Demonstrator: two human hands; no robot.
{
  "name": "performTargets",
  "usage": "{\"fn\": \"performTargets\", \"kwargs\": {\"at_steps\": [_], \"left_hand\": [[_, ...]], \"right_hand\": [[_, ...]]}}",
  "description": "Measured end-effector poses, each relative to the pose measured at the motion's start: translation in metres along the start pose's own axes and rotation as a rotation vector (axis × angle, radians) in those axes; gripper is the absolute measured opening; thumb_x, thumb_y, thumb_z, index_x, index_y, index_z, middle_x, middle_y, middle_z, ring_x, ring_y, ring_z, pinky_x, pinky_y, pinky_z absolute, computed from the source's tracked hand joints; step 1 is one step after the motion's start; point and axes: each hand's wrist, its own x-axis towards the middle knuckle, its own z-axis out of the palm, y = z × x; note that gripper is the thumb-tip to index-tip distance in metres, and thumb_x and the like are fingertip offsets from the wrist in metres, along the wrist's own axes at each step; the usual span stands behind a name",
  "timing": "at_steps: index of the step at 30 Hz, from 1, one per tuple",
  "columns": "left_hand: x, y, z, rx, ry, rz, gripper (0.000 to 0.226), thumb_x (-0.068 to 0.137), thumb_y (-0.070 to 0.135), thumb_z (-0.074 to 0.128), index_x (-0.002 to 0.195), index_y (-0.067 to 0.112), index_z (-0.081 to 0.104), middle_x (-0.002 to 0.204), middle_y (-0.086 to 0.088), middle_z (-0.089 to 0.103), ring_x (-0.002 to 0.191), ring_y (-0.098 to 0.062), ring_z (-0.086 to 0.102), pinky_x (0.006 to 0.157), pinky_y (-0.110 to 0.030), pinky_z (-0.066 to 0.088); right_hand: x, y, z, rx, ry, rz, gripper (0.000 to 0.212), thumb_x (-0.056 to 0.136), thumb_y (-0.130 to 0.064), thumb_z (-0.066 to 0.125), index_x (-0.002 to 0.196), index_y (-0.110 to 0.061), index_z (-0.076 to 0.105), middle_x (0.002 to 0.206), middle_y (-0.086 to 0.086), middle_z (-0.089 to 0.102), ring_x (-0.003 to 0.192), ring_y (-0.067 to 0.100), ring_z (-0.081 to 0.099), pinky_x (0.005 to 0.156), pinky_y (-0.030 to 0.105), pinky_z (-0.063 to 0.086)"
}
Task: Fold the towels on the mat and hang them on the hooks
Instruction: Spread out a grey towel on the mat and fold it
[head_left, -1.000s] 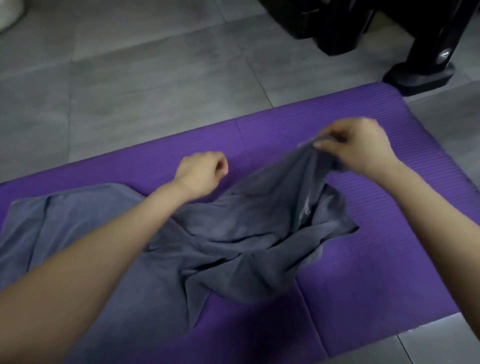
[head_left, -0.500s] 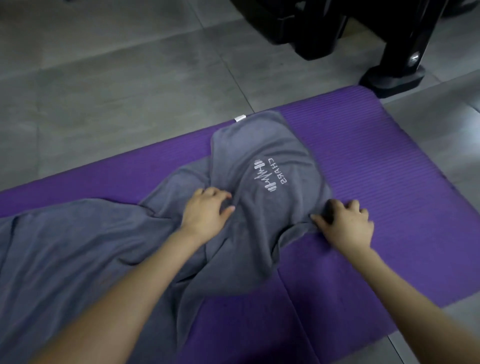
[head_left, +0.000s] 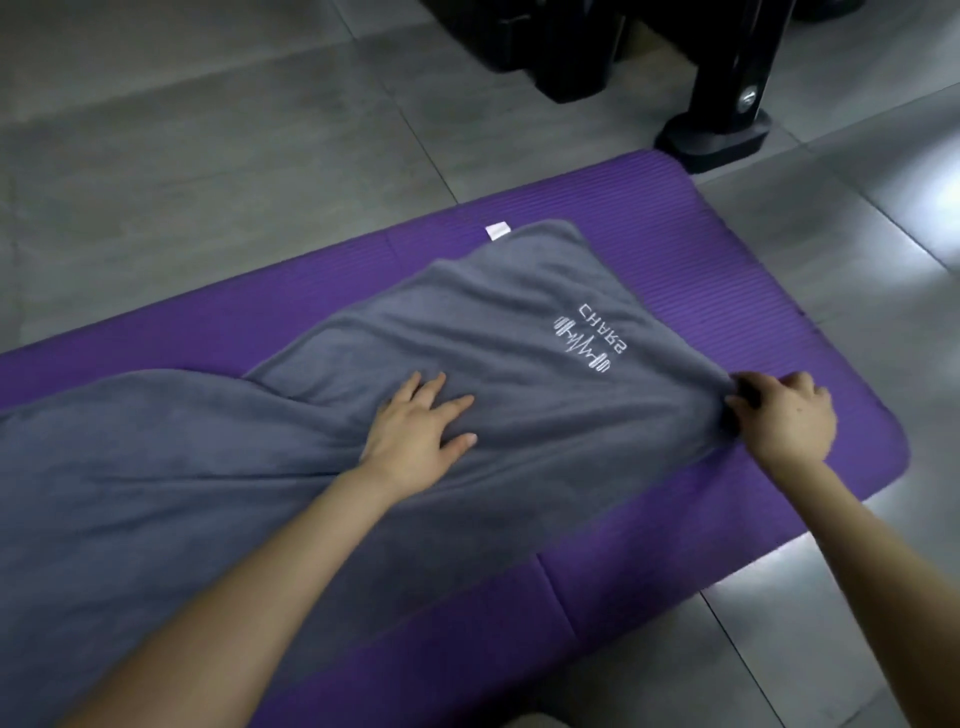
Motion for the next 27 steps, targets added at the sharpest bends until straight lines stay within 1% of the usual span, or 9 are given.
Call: {"fn": "performTargets", "kwargs": {"at_steps": [3,6,10,12,14,16,18,23,27], "left_hand": [[-0.016,0.000,0.003,-0.003,0.048,0.007,0.058,0.080,0.053,0.041,0.129,0.025,0.055,0.143,-0.017,0.041,0.134,-0.038,0.033,0.109,-0.044,0.032],[-0.044,-0.013,0.009,0.019,0.205,0.031,0.041,0.081,0.043,0.050,0.106,0.018,0.070,0.109,-0.014,0.062,0.100,-0.034,0.057,0.086,-0.044,0.052],[-0.102,-0.029,0.026,0.026,0.269,0.037,0.033,0.082,0.039,0.044,0.087,0.019,0.071,0.080,-0.001,0.054,0.079,-0.016,0.044,0.058,-0.029,0.052],[-0.130,-0.036,0.040,0.054,0.211,0.044,0.034,0.083,0.040,0.043,0.087,0.020,0.071,0.078,0.000,0.053,0.077,-0.014,0.041,0.048,-0.028,0.051],[-0.158,-0.043,0.056,0.059,0.136,0.011,0.035,0.083,0.040,0.042,0.099,0.023,0.067,0.083,0.002,0.050,0.078,-0.014,0.042,0.043,-0.028,0.051],[-0.184,-0.048,0.068,0.063,0.054,-0.015,0.040,0.083,0.039,0.039,0.118,0.028,0.055,0.090,0.004,0.043,0.079,-0.014,0.047,0.045,-0.028,0.052],[-0.199,-0.053,0.072,0.039,0.003,0.003,0.041,0.085,0.038,0.039,0.124,0.030,0.050,0.091,0.004,0.044,0.078,-0.015,0.053,0.052,-0.026,0.054],[-0.160,-0.068,0.040,0.041,0.137,-0.037,0.035,0.085,0.034,0.040,0.102,0.018,0.067,0.083,-0.004,0.055,0.074,-0.026,0.058,0.066,-0.032,0.051],[-0.092,-0.084,0.011,0.111,0.284,-0.183,0.043,0.083,0.034,0.037,0.102,0.011,0.068,0.091,-0.014,0.060,0.082,-0.036,0.056,0.081,-0.034,0.037]], "right_hand": [[-0.020,-0.011,0.007,-0.083,0.068,-0.161,0.033,0.085,-0.029,0.062,0.113,-0.013,0.066,0.107,0.025,0.056,0.096,0.045,0.050,0.084,0.049,0.038],[-0.070,-0.043,0.017,0.028,0.113,-0.479,0.039,0.083,-0.042,0.049,0.105,-0.017,0.069,0.103,0.018,0.062,0.089,0.040,0.056,0.077,0.045,0.046],[-0.142,-0.081,0.040,0.218,-0.049,-0.918,0.038,0.086,-0.049,0.050,0.104,-0.022,0.071,0.110,0.009,0.063,0.098,0.030,0.055,0.082,0.037,0.045],[-0.162,-0.094,0.051,0.192,-0.119,-1.019,0.037,0.087,-0.048,0.049,0.104,-0.023,0.071,0.114,0.008,0.063,0.102,0.027,0.055,0.085,0.037,0.044],[-0.175,-0.097,0.056,0.124,-0.150,-1.026,0.039,0.087,-0.049,0.046,0.105,-0.024,0.070,0.118,0.008,0.063,0.105,0.029,0.058,0.083,0.039,0.048],[-0.189,-0.089,0.057,0.055,-0.168,-1.036,0.042,0.085,-0.048,0.044,0.107,-0.024,0.070,0.122,0.008,0.062,0.107,0.030,0.060,0.079,0.039,0.050],[-0.199,-0.074,0.054,0.039,-0.172,-1.081,0.043,0.084,-0.049,0.044,0.109,-0.025,0.069,0.123,0.008,0.062,0.105,0.030,0.061,0.075,0.037,0.050],[-0.163,-0.102,0.037,0.219,-0.169,-0.997,0.050,0.096,-0.053,0.030,0.105,-0.024,0.070,0.110,0.006,0.065,0.090,0.030,0.062,0.069,0.035,0.055],[-0.097,-0.157,0.041,0.244,-0.071,-0.870,0.044,0.090,-0.045,0.042,0.109,-0.016,0.069,0.112,0.016,0.064,0.095,0.037,0.061,0.079,0.043,0.054]]}}
